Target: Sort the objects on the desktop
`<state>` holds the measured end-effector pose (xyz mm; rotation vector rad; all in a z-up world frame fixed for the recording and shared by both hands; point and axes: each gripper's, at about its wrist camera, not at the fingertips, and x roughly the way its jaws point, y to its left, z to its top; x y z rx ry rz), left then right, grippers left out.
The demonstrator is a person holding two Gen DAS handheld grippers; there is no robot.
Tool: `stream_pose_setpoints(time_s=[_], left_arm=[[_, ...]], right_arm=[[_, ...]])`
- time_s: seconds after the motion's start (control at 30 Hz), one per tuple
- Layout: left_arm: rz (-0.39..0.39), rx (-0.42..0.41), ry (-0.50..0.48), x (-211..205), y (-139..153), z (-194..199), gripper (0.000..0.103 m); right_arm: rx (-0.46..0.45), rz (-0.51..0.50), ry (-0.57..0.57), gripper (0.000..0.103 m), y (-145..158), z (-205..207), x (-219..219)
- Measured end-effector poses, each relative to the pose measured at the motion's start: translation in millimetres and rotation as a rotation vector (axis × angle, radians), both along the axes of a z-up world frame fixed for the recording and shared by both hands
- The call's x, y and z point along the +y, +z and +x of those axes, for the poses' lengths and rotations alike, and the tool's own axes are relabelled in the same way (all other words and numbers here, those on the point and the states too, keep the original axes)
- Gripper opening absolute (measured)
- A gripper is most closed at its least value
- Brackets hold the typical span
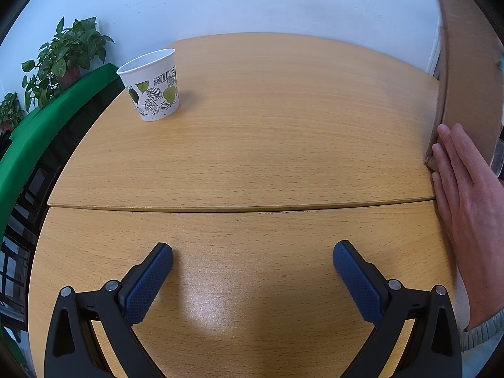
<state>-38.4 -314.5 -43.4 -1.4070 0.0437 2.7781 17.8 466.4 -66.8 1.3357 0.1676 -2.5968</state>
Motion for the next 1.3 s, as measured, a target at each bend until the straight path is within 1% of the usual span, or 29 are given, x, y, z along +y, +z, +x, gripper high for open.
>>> stream_pose_setpoints(time_s=[1.3], left_arm=[[0.001,0.000,-0.001,-1.9,-1.3,-1.4,0.103]], right_arm=[[0.004,0.001,-0.001,0.103,4.7,2.7,0.5]])
